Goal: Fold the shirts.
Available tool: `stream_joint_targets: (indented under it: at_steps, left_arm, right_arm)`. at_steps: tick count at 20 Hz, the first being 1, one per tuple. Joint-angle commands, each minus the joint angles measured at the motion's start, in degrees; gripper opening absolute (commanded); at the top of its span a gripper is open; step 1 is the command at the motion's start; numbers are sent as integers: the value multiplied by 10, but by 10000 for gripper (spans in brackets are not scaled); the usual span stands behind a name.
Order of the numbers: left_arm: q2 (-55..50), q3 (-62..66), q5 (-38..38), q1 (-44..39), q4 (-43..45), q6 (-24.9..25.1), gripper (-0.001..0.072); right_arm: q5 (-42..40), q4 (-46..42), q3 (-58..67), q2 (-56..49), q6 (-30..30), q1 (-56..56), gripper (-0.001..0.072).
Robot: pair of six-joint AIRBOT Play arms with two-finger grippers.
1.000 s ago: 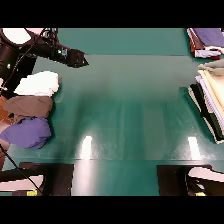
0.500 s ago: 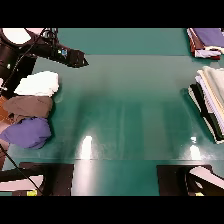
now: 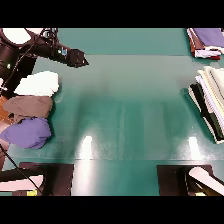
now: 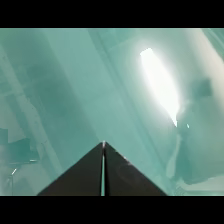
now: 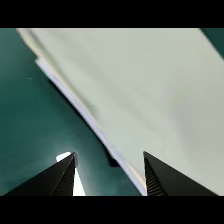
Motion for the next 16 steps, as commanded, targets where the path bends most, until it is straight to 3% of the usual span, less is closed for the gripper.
stream_joint_targets:
  at_steps: [1, 4, 6, 9, 16]
  left_arm:
    - [0, 0, -4, 0, 0, -1, 28]
    - [0, 0, 10, 0, -1, -1, 28]
    - [0, 0, 24, 0, -1, -1, 28]
    - [0, 0, 40, 0, -1, -1, 28]
    - [0, 0, 69, 0, -1, 0, 28]
  right_arm:
    - [-5, 40, 19, 1, 5, 149, 490]
    - [-22, 39, 19, 0, 5, 287, 460]
    - [-38, 33, 19, 1, 4, 361, 314]
    - [-53, 33, 19, 1, -10, 433, 19]
    - [-42, 36, 19, 1, -10, 474, 19]
